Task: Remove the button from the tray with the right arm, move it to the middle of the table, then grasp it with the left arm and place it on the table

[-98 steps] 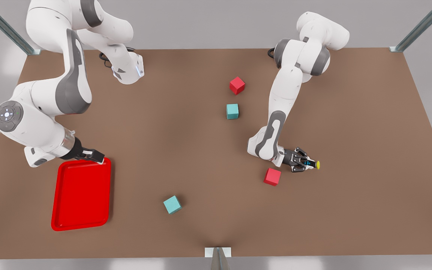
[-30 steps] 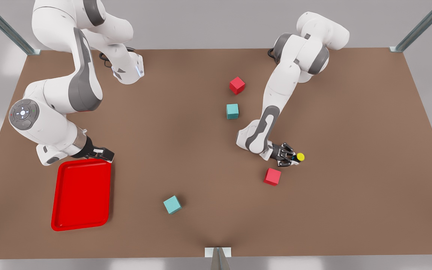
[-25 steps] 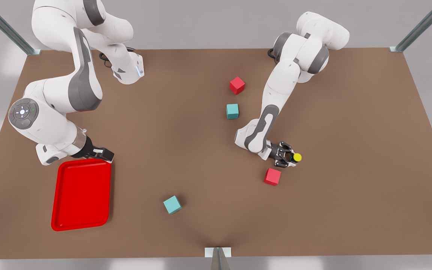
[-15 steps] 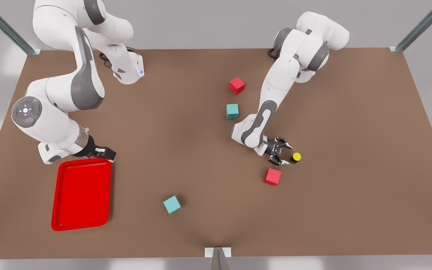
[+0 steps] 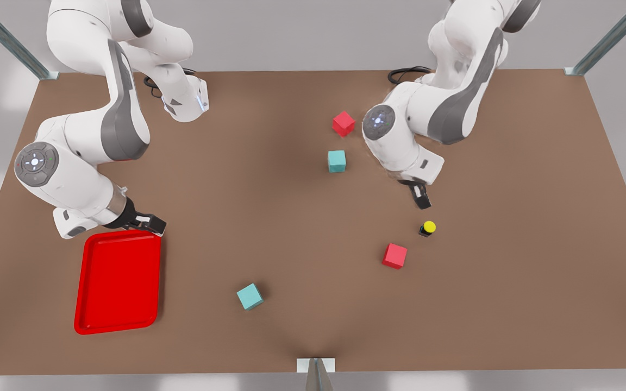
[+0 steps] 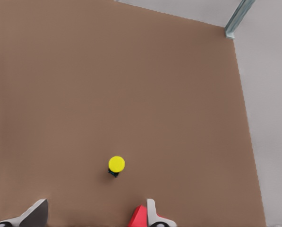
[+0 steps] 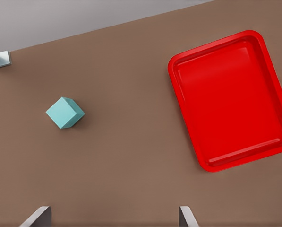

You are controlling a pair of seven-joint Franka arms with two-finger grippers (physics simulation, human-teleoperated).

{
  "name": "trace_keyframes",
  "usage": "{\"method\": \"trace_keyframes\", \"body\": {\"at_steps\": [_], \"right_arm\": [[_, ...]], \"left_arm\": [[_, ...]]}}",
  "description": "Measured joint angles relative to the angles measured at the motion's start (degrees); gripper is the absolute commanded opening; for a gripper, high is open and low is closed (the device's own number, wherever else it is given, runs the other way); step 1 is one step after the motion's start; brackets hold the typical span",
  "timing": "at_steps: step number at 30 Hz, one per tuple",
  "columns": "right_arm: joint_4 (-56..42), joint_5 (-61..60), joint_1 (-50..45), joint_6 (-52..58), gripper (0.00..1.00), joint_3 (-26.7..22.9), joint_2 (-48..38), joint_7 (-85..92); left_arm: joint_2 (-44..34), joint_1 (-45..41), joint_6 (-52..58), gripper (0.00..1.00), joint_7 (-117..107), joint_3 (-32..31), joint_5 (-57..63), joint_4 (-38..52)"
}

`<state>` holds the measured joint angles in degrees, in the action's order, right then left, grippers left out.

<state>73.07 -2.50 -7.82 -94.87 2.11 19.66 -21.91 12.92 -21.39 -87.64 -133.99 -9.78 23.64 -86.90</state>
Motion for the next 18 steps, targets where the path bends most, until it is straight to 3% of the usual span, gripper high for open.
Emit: {"method": "trace_keyframes", "body": {"at_steps": [4, 5, 18], "right_arm": [[0.00, -0.09, -0.03, -0.08, 1.00, 0.00, 0.03, -0.07], [0.00, -0.08, -0.07, -0.12, 1.00, 0.07, 0.07, -0.09], [0.01, 0.07, -0.17, -0.26, 1.00, 0.34, -0.03, -0.45]], "left_arm": [[-1.64, 2.89, 1.87, 1.00, 23.69, 14.81, -20.13, 3.25], [-0.57, 4.24, 2.49, 1.00, 29.94, 15.91, -21.30, 4.31], [4.66, 1.52, 2.03, 1.00, 85.65, 19.00, -32.88, 6.72]]}}
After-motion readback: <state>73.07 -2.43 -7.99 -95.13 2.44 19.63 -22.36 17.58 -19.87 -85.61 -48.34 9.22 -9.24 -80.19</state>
